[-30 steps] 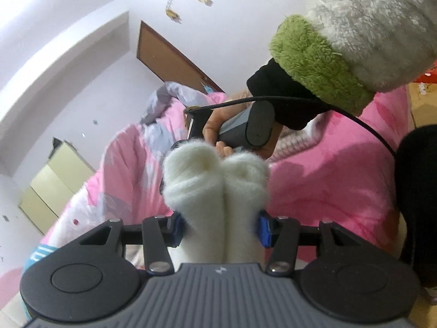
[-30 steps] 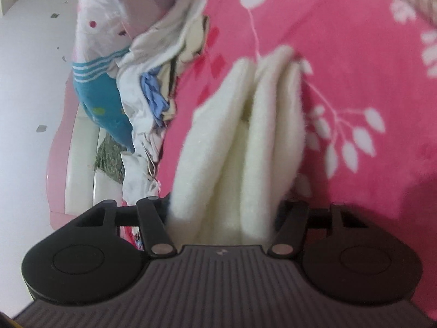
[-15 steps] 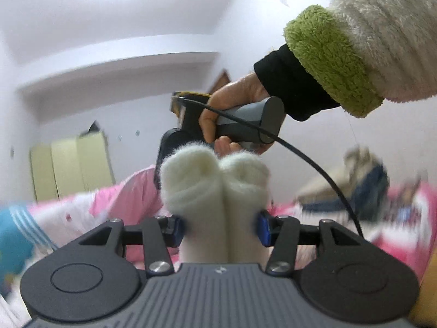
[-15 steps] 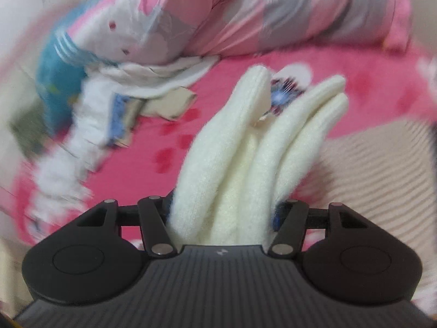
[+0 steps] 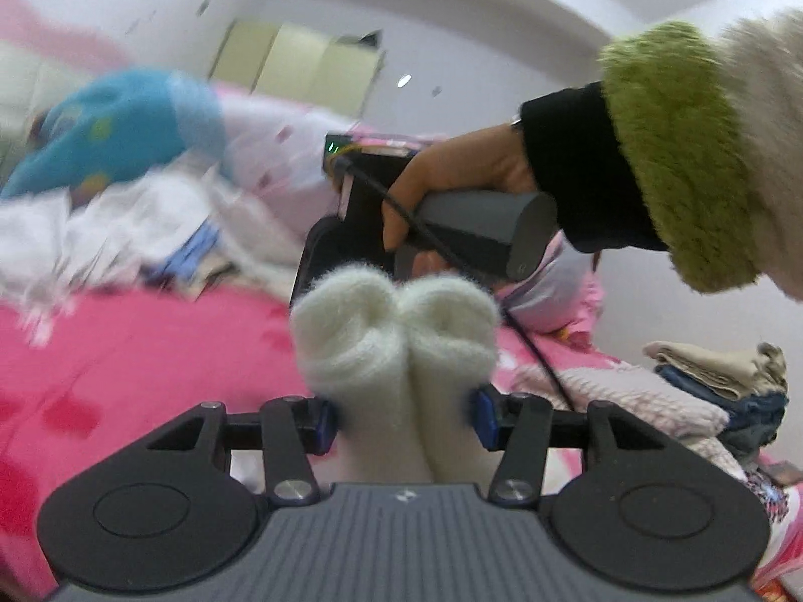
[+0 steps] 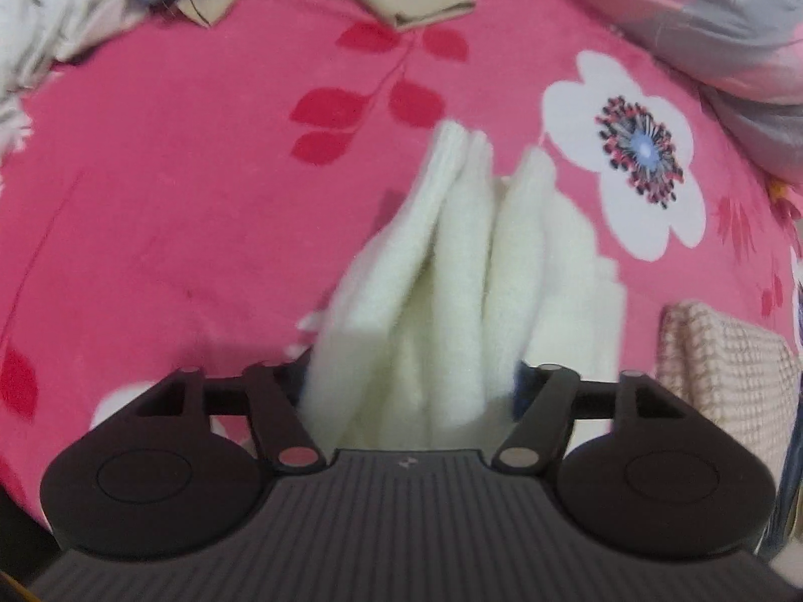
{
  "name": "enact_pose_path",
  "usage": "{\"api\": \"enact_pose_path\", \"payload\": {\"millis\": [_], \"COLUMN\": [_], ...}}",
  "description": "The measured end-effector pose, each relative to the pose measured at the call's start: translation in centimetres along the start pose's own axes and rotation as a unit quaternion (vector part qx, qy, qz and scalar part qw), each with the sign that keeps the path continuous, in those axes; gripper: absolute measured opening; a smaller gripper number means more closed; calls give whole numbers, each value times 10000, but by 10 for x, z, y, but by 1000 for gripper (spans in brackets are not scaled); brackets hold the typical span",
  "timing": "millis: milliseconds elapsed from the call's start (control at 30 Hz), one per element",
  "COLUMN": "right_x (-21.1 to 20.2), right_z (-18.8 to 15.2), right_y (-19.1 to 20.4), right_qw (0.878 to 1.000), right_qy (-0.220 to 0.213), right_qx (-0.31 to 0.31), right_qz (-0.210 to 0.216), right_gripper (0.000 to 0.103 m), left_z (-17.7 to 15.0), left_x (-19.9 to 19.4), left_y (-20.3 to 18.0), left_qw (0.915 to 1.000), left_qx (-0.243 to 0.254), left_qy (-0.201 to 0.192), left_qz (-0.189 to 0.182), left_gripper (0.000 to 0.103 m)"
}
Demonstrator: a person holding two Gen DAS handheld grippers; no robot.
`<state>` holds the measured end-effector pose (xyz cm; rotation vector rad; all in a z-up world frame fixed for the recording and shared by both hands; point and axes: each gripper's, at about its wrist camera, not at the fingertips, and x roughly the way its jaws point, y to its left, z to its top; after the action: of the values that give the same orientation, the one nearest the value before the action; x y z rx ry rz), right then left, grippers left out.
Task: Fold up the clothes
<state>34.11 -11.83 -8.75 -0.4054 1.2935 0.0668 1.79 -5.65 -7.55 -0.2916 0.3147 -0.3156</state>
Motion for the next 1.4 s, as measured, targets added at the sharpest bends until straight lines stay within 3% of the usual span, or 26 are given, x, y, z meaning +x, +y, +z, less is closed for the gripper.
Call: {"api": "enact_pose_path", "payload": {"millis": [100,200,333,433,500,600,667,733,800,867,933,1000,1133,1200,1300,1400], "right_x": [8,9,-16,-55,-84,-123,-136,-140,-136,-122,-106,-95,-79,-71,-59,-62], "right_z": [2,2,6,2,-16,-73,-122,-177,-225,-262,-285,-293,-292,-286,-277,-272], "right_y": [24,28,20,-5,-30,-68,-87,-93,-79,-48,-15,18,64,83,98,102], "right_qw": [9994,9990,9976,9878,9675,9169,8944,8898,8984,9035,8997,8907,8708,8587,8510,8536], "right_qy": [95,56,-116,-610,-1175,-2100,-2554,-3066,-3536,-3859,-4055,-4194,-4310,-4350,-4326,-4357], "right_qx": [-311,-395,-132,364,837,1286,1375,1105,631,-41,-705,-1379,-2322,-2702,-2971,-2848], "right_qz": [-74,181,673,1386,2078,3142,3406,3195,2528,1864,1454,1084,461,208,-180,-201], "right_gripper": [87,99,99,99,99,99,99,98,92,85,80,78,78,75,67,41], "left_z": [-1,-4,-15,-20,-21,-14,-3,9,18,21,19,16,15,13,11,9], "left_x": [-3,-6,-18,-28,-38,-60,-75,-82,-80,-69,-54,-40,-30,-27,-21,-16], "left_y": [32,57,82,95,102,113,117,118,118,121,121,122,122,124,127,131], "left_qw": [9986,9939,9837,9746,9739,9828,9885,9935,9957,9960,9960,9950,9937,9932,9923,9925], "left_qx": [-427,-946,-1581,-1982,-2008,-1664,-1362,-968,-721,-643,-538,-423,-448,-504,-569,-586], "left_qy": [315,541,706,757,712,505,341,194,186,355,677,898,1007,1013,1057,1046], "left_qz": [-28,-163,-478,-716,-777,-624,-561,-564,-560,-508,-233,78,223,260,296,222], "left_gripper": [56,58,58,58,58,62,63,66,66,65,64,57,56,56,53,53]}}
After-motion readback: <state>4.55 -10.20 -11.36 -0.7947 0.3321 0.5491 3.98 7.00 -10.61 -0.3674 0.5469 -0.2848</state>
